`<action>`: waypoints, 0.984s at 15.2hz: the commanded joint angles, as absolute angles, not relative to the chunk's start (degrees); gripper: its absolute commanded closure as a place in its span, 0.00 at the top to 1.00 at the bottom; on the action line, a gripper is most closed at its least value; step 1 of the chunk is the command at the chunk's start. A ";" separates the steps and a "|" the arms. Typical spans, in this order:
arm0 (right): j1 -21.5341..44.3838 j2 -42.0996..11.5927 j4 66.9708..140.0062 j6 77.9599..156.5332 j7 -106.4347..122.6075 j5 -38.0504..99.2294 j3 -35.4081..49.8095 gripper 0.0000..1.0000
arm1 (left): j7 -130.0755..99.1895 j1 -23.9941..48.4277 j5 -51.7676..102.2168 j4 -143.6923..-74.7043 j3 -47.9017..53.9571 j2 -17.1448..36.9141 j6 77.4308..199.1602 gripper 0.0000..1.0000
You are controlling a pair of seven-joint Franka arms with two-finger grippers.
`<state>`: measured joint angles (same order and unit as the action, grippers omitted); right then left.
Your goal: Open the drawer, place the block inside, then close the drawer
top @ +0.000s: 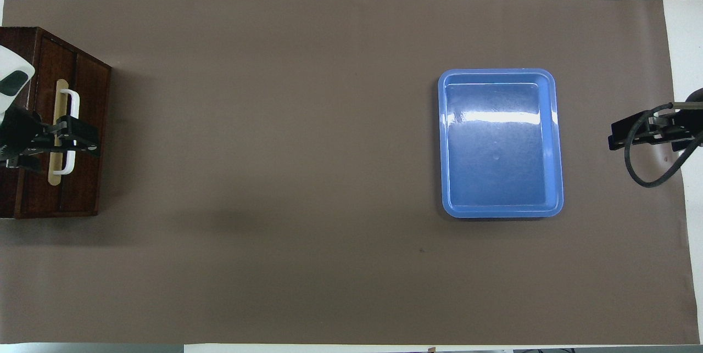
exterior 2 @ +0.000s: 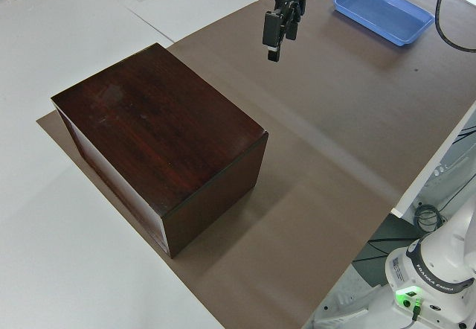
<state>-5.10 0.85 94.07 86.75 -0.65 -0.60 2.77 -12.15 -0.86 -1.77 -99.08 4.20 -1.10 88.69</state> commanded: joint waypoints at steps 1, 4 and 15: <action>-5.98 1.05 93.78 86.84 0.09 0.09 3.34 1.00 | -10.46 1.41 -1.05 -95.81 2.90 0.00 84.30 1.00; -5.98 1.05 93.78 86.84 0.09 0.09 3.34 1.00 | -9.94 1.67 -1.14 -95.54 3.25 0.00 83.06 1.00; -6.06 1.05 93.78 86.84 0.18 0.00 3.34 1.00 | -5.54 1.67 -1.06 -95.89 3.25 -1.23 83.85 1.00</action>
